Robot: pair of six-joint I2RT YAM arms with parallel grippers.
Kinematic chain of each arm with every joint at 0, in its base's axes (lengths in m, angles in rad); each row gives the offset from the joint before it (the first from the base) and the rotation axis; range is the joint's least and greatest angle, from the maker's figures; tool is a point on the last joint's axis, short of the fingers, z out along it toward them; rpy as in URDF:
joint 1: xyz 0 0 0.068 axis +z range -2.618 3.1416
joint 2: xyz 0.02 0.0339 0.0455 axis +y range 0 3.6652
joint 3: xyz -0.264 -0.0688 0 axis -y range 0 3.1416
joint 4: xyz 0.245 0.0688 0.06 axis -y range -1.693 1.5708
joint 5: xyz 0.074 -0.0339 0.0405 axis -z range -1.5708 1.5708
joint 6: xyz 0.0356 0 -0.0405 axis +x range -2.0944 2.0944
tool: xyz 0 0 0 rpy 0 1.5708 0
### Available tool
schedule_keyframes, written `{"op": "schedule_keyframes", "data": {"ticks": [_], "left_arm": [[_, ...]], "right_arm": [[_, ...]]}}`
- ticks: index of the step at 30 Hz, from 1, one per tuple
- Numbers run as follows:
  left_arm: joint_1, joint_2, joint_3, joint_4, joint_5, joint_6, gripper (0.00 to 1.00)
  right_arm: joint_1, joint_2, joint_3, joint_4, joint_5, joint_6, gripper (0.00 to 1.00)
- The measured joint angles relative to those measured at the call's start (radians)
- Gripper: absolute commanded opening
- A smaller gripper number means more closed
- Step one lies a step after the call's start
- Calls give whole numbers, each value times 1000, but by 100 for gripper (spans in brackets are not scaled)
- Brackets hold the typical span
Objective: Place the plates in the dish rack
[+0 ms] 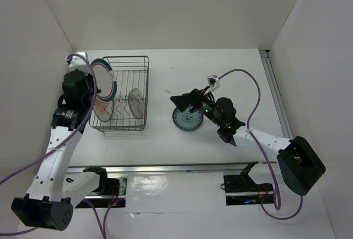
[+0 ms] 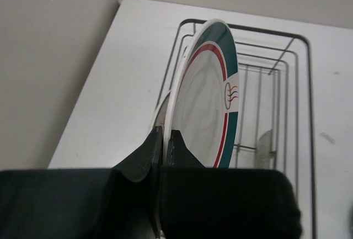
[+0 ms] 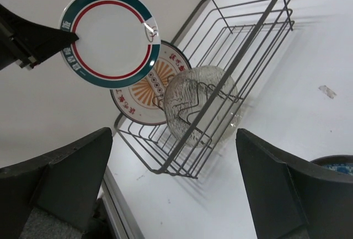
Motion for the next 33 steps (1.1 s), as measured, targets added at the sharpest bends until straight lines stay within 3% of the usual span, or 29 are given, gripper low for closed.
{"op": "schedule_keyframes", "data": {"ticks": [8,18,33], "left_arm": [[-17,41,-43,40,-131,106,0],[-148,45,-81,95,-211,195,0],[-151,126,-108,108,-314,199,0]], "right_arm": [[-27,-10,16,-67,-59,-14,100],[-134,-117,-8,-70,-139,4,100],[-243,-116,-16,-65,-261,53,100]]}}
